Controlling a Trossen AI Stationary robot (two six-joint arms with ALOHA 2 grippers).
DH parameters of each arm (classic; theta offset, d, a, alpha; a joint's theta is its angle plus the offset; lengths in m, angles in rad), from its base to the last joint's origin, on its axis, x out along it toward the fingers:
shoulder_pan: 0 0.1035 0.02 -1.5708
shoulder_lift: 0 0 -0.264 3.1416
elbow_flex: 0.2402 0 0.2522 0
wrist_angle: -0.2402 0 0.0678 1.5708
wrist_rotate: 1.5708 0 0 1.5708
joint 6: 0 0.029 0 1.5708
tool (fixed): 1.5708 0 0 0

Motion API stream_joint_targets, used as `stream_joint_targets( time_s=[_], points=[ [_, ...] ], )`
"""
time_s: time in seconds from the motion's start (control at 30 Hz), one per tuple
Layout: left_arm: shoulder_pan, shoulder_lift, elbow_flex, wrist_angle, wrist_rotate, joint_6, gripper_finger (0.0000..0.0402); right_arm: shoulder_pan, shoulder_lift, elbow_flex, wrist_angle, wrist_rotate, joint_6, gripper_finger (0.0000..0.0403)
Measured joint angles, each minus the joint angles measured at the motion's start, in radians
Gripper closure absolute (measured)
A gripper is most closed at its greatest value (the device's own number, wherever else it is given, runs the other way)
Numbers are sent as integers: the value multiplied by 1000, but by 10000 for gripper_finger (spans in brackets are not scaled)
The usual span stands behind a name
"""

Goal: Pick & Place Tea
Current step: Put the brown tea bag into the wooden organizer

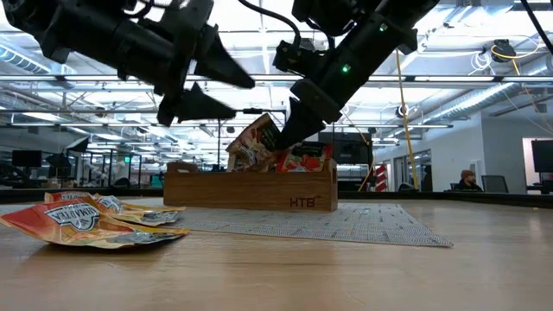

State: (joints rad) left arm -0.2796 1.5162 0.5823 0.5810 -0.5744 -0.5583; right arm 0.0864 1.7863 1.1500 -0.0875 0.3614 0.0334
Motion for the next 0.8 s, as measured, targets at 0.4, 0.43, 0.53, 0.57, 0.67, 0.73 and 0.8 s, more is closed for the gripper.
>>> stream_joint_targets(
  time_s=[0.4,0.43,0.53,0.57,0.67,0.73,0.8],
  points=[
    [66,1,143,-426,133,88,78,0,0,0,5,0,-3,403],
    [70,1,171,-457,132,122,78,0,0,0,5,0,-3,403],
    [80,1,249,-546,129,231,78,0,0,0,5,0,-3,403],
    [83,1,275,-575,129,264,78,0,0,0,5,0,-3,403],
    [93,2,342,-668,130,357,78,0,0,0,5,0,-4,403],
    [105,18,372,-699,128,412,78,0,0,0,6,0,-4,403],
    [117,26,386,-729,127,461,78,0,0,0,8,-1,-4,403]
  ],
)
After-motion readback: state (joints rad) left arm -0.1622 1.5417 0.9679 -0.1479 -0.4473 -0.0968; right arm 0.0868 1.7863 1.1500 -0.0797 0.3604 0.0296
